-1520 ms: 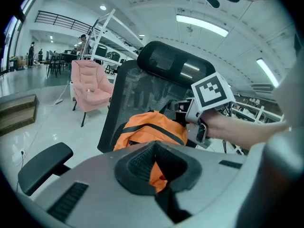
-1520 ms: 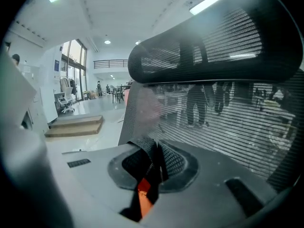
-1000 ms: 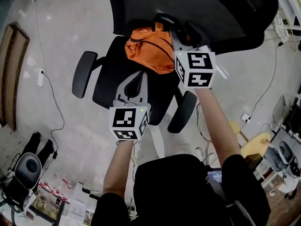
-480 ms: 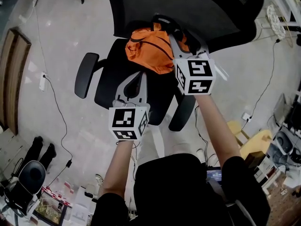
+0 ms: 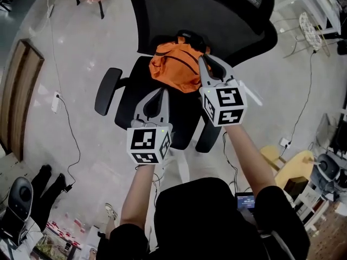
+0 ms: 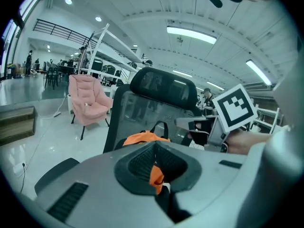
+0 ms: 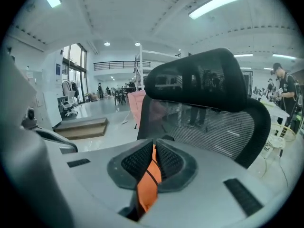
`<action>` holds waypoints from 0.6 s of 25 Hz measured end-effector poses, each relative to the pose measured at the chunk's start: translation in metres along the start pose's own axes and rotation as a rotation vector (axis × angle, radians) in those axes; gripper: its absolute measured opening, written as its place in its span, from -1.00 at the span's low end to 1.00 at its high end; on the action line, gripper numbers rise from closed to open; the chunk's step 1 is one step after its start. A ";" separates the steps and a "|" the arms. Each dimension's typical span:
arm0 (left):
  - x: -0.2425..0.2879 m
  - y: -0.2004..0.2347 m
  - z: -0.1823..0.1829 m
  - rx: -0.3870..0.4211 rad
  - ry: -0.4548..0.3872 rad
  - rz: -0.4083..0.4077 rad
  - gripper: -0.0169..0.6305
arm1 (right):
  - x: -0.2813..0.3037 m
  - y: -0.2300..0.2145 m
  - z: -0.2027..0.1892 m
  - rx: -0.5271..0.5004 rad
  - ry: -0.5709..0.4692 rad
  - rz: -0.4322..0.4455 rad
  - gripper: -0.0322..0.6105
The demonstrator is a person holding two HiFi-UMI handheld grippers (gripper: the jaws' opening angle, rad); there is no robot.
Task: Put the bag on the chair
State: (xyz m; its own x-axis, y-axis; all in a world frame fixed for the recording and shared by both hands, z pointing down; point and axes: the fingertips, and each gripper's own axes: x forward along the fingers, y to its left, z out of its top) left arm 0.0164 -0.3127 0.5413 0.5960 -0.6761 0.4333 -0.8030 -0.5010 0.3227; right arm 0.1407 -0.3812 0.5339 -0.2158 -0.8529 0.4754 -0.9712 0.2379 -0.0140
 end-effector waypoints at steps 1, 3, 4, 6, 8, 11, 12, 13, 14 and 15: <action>-0.006 -0.002 0.004 0.005 -0.008 0.000 -0.91 | -0.007 0.004 0.002 0.002 -0.007 0.008 -0.85; -0.019 -0.008 0.011 0.012 -0.022 0.000 -0.91 | -0.022 0.014 0.007 0.004 -0.019 0.021 -0.87; -0.026 -0.010 0.014 0.017 -0.030 -0.001 -0.91 | -0.030 0.018 0.010 0.003 -0.025 0.025 -0.88; -0.041 -0.016 0.022 0.027 -0.047 -0.003 -0.91 | -0.047 0.027 0.018 -0.003 -0.040 0.031 -0.89; -0.056 -0.022 0.029 0.037 -0.065 -0.003 -0.91 | -0.064 0.036 0.026 -0.008 -0.059 0.037 -0.89; -0.080 -0.030 0.037 0.047 -0.090 0.000 -0.91 | -0.089 0.052 0.038 -0.006 -0.091 0.049 -0.89; -0.089 -0.032 0.039 0.050 -0.100 0.001 -0.91 | -0.099 0.058 0.041 -0.006 -0.102 0.053 -0.89; -0.098 -0.035 0.041 0.054 -0.110 0.003 -0.91 | -0.108 0.063 0.044 -0.007 -0.114 0.057 -0.90; -0.107 -0.037 0.043 0.057 -0.121 0.005 -0.91 | -0.117 0.069 0.047 -0.008 -0.125 0.061 -0.90; -0.115 -0.039 0.045 0.061 -0.132 0.007 -0.91 | -0.126 0.075 0.050 -0.008 -0.136 0.064 -0.89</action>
State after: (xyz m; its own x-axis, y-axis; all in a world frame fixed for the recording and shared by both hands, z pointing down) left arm -0.0207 -0.2392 0.4408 0.5885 -0.7429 0.3191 -0.8079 -0.5256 0.2664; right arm 0.0895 -0.2792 0.4289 -0.2899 -0.8907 0.3502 -0.9541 0.2975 -0.0330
